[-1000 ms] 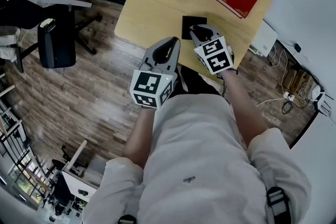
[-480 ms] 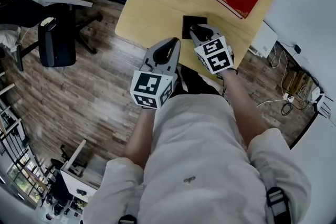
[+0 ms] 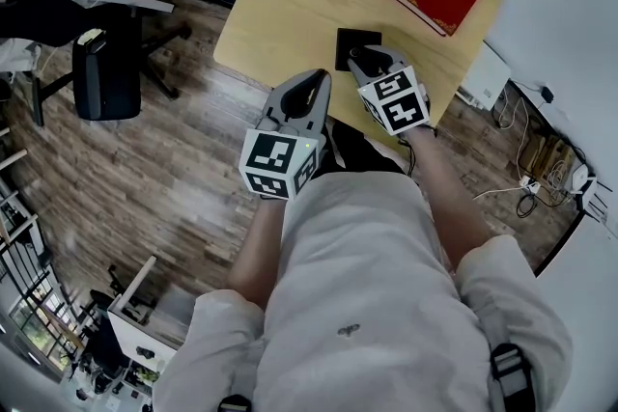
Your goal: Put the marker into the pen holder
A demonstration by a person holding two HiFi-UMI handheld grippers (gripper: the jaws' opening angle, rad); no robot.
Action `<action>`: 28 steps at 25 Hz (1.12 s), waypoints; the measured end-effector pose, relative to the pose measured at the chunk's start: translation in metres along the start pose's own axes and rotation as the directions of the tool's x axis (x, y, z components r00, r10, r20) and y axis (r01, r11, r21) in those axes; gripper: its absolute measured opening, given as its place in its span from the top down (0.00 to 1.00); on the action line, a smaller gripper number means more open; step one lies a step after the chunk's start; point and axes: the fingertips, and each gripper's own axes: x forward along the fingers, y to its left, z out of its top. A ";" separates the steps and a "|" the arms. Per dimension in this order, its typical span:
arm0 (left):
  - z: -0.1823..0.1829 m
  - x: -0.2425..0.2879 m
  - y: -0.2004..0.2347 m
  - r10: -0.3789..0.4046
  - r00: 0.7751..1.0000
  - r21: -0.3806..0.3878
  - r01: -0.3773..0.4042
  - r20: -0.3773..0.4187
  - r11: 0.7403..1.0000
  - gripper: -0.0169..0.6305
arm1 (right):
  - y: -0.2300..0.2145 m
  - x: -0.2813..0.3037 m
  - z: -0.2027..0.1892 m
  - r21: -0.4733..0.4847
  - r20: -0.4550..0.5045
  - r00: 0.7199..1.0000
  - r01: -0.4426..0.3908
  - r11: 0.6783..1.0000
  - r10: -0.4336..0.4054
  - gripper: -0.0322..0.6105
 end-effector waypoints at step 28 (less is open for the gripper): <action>-0.009 -0.041 -0.031 0.098 0.995 0.013 -0.099 0.026 0.995 0.95 | 0.016 -0.053 0.002 0.004 0.124 0.991 -0.044 0.999 0.043 0.78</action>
